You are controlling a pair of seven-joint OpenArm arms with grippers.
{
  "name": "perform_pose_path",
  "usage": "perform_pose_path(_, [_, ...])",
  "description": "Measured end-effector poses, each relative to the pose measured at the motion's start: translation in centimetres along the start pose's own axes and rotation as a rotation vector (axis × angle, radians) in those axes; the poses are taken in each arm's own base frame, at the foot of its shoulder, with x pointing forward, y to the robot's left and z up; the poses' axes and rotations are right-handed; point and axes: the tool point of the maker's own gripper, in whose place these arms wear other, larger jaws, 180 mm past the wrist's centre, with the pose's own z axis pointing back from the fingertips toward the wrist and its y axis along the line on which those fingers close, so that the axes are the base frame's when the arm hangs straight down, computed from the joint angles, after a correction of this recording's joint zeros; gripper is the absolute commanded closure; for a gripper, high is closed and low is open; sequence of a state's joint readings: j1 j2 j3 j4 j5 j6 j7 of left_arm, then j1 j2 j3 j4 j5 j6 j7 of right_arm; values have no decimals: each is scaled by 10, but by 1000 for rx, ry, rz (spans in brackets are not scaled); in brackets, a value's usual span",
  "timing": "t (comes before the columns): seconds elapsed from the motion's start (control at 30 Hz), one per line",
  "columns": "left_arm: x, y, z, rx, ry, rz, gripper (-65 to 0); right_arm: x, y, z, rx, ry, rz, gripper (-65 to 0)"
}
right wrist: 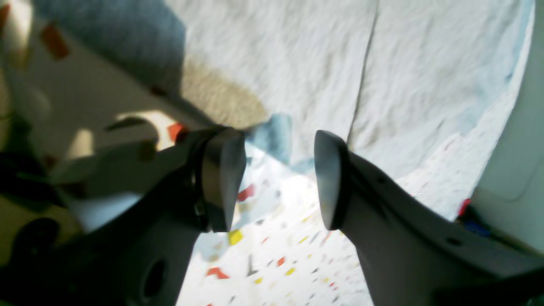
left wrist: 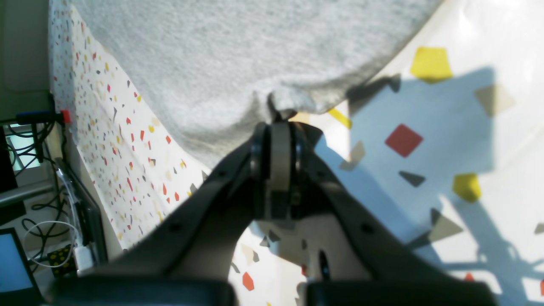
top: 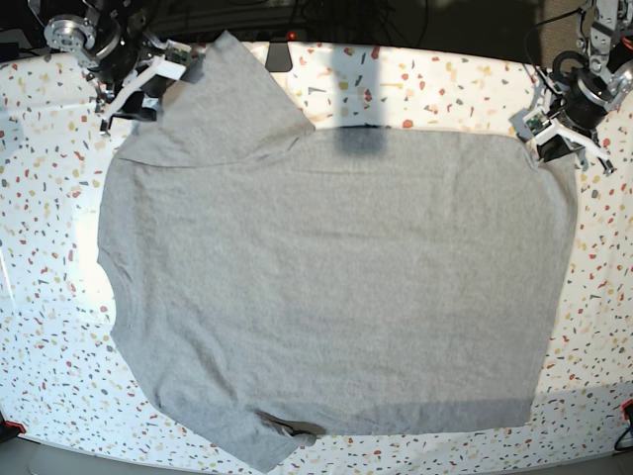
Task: Fold the T-shirt properly
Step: 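Grasp the shirt's shoulder edges with both grippers and pull them taut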
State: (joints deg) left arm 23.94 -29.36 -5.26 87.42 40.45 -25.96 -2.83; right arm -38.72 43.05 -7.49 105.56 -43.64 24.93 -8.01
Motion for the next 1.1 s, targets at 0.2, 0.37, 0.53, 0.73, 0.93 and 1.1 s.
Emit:
perform_pose_path(0.2, [0, 0, 0, 0, 0, 0, 0, 3, 3, -15, 37, -10, 23, -301])
perform_pose_path(0.37, [0, 0, 0, 0, 0, 0, 0, 10, 2, -30, 47, -31, 44, -301])
perform_pose_path(0.53, [0, 0, 0, 0, 1, 0, 0, 19, 2, -35, 67, -44, 74, -269])
perform_pose_path(0.73, [0, 0, 0, 0, 1, 0, 0, 18, 15, -34, 138, -41, 93, 0])
perform_pose_path(0.93, [0, -1, 1, -2, -1, 21, 0, 17, 3, -36, 70, -26, 4, 0])
perform_pose_path(1.1, [5, -1, 17, 14, -35, 141, 0, 11, -14, -24, 49, -8, -108, 0])
